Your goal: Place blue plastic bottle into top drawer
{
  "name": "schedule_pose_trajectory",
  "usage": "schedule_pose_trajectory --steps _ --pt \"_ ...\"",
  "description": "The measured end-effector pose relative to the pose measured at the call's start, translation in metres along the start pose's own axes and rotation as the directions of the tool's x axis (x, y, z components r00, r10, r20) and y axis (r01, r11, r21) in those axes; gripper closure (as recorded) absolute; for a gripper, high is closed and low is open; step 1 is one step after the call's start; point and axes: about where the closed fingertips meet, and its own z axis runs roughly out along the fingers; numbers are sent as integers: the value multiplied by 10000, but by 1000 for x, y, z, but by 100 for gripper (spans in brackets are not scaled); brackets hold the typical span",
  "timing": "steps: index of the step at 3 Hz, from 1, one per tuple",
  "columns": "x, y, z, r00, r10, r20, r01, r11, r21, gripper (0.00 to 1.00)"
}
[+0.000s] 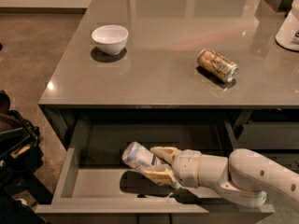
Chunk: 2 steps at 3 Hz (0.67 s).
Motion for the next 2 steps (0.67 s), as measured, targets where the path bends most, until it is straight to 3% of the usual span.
schedule_pose_trajectory --steps 1,2 --pt "0 0 0 10000 0 0 0 10000 -1 0" --pt "0 0 0 10000 -1 0 1 10000 -2 0"
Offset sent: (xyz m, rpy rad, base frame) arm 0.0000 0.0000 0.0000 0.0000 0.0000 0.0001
